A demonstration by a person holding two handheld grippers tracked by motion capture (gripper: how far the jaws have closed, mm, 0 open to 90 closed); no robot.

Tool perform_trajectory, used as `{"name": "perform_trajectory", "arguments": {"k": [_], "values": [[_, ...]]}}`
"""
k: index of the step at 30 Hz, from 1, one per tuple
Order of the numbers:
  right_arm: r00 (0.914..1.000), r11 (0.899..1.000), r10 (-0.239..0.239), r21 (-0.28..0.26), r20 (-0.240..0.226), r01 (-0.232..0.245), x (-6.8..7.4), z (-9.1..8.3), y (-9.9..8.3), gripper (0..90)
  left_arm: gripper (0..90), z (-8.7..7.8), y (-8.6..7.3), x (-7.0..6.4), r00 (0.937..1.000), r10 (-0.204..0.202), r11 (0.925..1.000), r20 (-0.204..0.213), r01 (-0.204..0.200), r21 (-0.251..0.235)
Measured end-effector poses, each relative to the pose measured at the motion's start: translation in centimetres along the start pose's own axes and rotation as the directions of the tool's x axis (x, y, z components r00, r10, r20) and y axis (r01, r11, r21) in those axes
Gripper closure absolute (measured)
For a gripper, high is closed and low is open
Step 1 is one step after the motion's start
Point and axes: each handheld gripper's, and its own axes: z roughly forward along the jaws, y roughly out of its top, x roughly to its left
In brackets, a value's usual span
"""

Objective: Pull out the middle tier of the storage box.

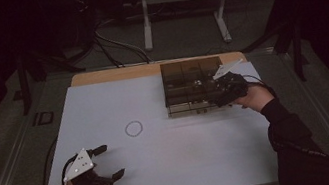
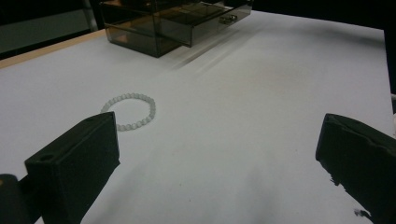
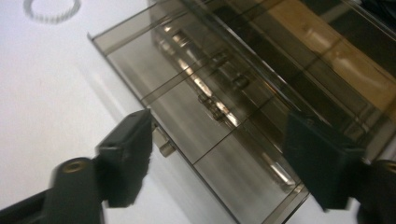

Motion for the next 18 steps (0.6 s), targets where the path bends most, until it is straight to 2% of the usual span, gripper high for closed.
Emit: {"name": "perform_trajectory", "arguments": {"k": [1,2,3,5,7,8,9,11,13,18], "values": [[0.9999,1.000,0.016,-0.010,0.004,-0.016,0.1,-0.1,-0.2,17.1,1.0,0.0,0.0,0.0,1.0000,-0.001,1.0000,0.000,0.001,-0.002],[0.9999,1.000,0.016,-0.010,0.004,-0.016,0.1,-0.1,-0.2,17.1,1.0,0.0,0.0,0.0,1.0000,-0.001,1.0000,0.000,0.001,-0.002],[0.9985,0.997,0.054,-0.050,0.006,-0.053,0.2,-0.5,-0.6,14.3,1.0,0.0,0.0,0.0,1.0000,-0.002,1.0000,0.001,0.002,-0.002],[0.9970,0.995,0.077,-0.061,-0.002,-0.077,0.3,-0.7,-1.0,13.6,0.9,0.0,0.0,0.0,1.0000,-0.002,1.0000,0.000,0.002,-0.002],[0.9928,0.990,0.115,-0.082,0.034,-0.112,0.4,-1.0,-1.4,11.0,1.0,0.0,0.0,0.0,1.0000,-0.003,1.0000,0.001,0.003,-0.004],[0.9928,0.990,0.115,-0.082,0.034,-0.112,0.4,-1.0,-1.4,11.0,1.0,0.0,0.0,0.0,1.0000,-0.003,1.0000,0.001,0.003,-0.004],[0.9885,0.985,0.143,-0.101,0.050,-0.137,0.7,-1.2,-1.9,8.7,0.9,0.0,0.0,0.0,1.0000,-0.003,1.0000,0.002,0.003,-0.003],[0.9846,0.981,0.165,-0.112,0.058,-0.158,0.9,-1.3,-2.4,6.4,1.0,0.0,0.0,0.0,1.0000,-0.003,1.0000,0.002,0.003,-0.002],[0.9864,0.984,0.151,-0.104,0.066,-0.143,1.3,-1.2,-3.0,2.7,1.0,0.0,0.0,0.0,1.0000,-0.004,1.0000,0.002,0.004,-0.002],[0.9750,0.976,0.196,-0.114,0.104,-0.184,1.9,-1.1,-4.5,0.0,0.9,0.0,0.0,0.0,1.0000,-0.002,1.0000,0.000,0.002,-0.002]]}}
